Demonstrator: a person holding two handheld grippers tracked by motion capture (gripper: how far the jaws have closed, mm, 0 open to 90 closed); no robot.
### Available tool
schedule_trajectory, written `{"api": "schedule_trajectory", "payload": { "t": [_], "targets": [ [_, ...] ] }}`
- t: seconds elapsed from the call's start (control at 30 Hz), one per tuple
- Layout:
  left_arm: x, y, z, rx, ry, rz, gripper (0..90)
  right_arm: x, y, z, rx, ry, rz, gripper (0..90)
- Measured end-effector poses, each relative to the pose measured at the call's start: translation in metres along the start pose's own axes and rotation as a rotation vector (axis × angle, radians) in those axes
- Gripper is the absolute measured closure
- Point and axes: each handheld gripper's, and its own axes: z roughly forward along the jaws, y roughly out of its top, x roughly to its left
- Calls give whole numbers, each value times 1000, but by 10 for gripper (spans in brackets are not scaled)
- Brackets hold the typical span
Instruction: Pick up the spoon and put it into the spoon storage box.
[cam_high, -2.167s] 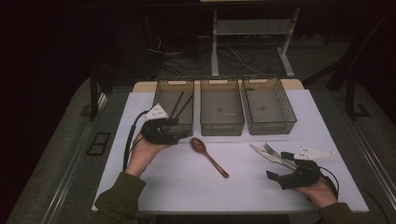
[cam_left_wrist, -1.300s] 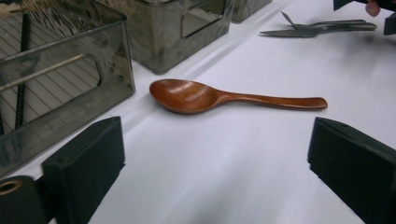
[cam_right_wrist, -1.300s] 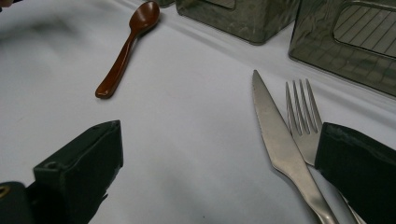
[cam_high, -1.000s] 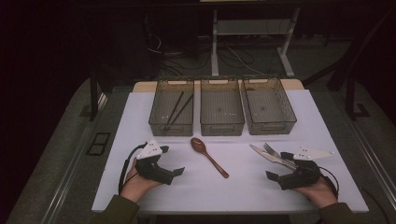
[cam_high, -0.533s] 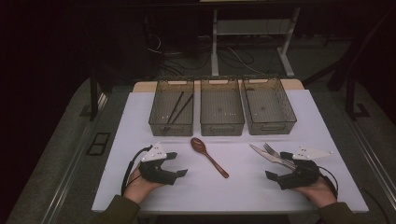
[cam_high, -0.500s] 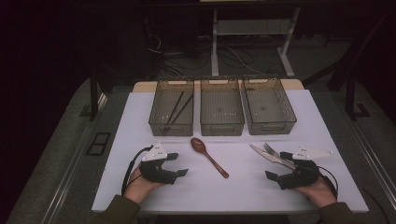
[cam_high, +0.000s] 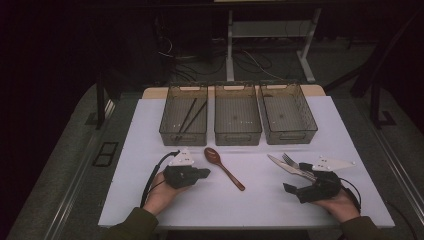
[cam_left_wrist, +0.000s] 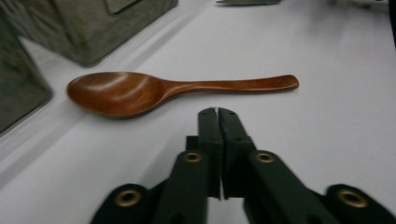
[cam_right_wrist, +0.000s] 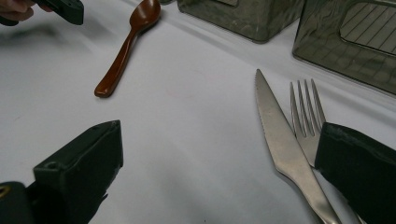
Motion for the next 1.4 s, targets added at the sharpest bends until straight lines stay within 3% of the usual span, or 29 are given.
{"api": "schedule_trajectory", "payload": {
  "t": [0.23, 0.63, 0.83, 1.0, 1.2, 1.4],
  "targets": [
    [-2, 8, 18, 41, -15, 30, 890, 0, 0, 0, 1, 0, -1, 6],
    [-19, 24, 64, 105, -64, 93, 890, -1, 0, 0, -2, 0, 1, 6],
    [-25, 33, 77, 109, -58, 129, 890, -1, 1, 1, -1, 4, -1, 6],
    [-22, 44, 91, 113, -38, 161, 890, -1, 1, 0, -4, 5, -3, 6],
    [-19, 51, 102, 102, -29, 147, 890, -1, 1, 0, -4, 5, -3, 6],
    [-12, 58, 111, 85, -20, 107, 890, -1, 1, 0, -4, 5, -2, 6]
  ]
}}
